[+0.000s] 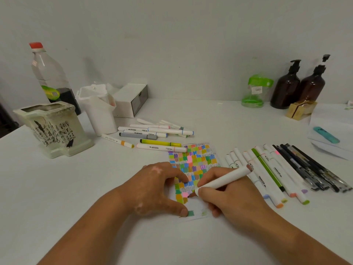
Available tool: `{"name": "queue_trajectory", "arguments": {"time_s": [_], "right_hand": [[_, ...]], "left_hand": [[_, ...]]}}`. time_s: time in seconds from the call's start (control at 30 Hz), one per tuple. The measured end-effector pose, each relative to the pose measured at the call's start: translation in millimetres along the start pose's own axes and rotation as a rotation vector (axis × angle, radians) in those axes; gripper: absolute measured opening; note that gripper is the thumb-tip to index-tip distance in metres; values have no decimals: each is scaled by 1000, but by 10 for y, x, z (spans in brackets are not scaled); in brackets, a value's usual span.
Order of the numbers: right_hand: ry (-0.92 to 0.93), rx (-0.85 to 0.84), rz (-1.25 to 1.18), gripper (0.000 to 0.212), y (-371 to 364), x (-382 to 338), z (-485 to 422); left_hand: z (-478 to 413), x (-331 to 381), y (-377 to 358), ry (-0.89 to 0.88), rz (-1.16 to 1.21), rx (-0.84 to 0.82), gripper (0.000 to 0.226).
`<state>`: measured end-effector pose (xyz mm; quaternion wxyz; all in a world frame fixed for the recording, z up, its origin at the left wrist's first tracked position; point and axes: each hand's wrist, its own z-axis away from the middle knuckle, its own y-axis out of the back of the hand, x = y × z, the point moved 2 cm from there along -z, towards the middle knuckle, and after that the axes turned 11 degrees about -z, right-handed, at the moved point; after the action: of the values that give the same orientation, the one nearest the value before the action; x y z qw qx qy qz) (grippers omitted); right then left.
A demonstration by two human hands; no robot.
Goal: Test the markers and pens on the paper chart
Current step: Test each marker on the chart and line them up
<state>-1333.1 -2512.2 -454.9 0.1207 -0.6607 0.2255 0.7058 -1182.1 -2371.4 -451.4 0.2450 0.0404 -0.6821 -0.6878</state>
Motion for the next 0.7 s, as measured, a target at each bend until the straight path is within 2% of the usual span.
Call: {"name": "queue_trajectory", "arguments": {"time_s": [0.4,0.7], "right_hand": [[4,-40,95,11,-10,-18,6],[-18,-5,77,10,-10,-26,8]], "left_hand": [[-11,-23,-18,6,-5,-13,73],[-25,-33,-29,10,-11,-19,75]]}}
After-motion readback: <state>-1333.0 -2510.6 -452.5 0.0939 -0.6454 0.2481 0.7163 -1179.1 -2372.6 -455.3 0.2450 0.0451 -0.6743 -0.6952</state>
